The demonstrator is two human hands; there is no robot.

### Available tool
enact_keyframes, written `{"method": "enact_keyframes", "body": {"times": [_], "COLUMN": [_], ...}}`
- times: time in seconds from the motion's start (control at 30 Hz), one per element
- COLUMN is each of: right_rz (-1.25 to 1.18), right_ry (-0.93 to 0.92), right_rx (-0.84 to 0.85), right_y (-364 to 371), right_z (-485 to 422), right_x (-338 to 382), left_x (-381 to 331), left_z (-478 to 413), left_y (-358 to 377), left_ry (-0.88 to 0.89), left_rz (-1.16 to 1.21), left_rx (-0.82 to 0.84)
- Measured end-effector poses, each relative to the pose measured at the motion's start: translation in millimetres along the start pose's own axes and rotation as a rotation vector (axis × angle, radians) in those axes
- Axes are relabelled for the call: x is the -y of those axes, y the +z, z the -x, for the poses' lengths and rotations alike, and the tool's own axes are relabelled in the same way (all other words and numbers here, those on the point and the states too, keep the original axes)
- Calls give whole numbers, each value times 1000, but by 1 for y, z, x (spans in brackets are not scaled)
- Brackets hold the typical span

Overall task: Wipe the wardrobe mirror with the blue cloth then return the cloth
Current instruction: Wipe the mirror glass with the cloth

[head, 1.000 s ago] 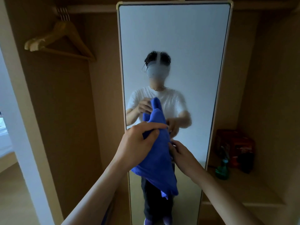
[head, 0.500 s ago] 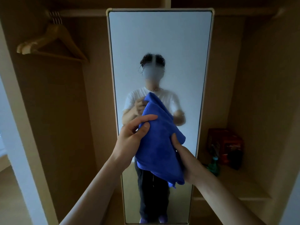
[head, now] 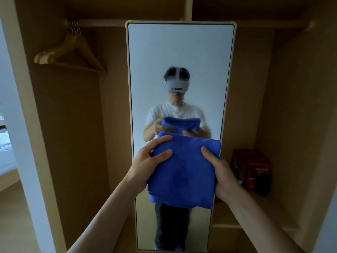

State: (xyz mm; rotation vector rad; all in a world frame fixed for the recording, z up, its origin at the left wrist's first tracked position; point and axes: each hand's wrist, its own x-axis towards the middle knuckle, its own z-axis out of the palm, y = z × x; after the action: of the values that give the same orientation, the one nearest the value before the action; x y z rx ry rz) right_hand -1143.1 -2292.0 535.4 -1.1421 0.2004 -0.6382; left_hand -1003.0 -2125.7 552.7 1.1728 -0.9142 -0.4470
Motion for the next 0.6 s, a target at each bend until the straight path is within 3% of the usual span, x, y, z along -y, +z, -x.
{"method": "enact_keyframes", "body": {"times": [0.13, 0.23, 0.47, 0.6], "right_rz": [-45, -93, 7, 25], "right_ry": [0, 40, 77, 71], "right_rx": [45, 97, 216, 224], "right_y": [-8, -15, -16, -19], "right_z": [9, 13, 17, 19], "right_x": [9, 13, 22, 21], "left_x": [8, 14, 17, 24], "left_z": [0, 1, 2, 8], "left_y": [-2, 0, 16, 21], "left_ry": [-55, -51, 52, 56], "left_rz": [257, 314, -96, -59], "left_rx": [56, 123, -27, 1]}}
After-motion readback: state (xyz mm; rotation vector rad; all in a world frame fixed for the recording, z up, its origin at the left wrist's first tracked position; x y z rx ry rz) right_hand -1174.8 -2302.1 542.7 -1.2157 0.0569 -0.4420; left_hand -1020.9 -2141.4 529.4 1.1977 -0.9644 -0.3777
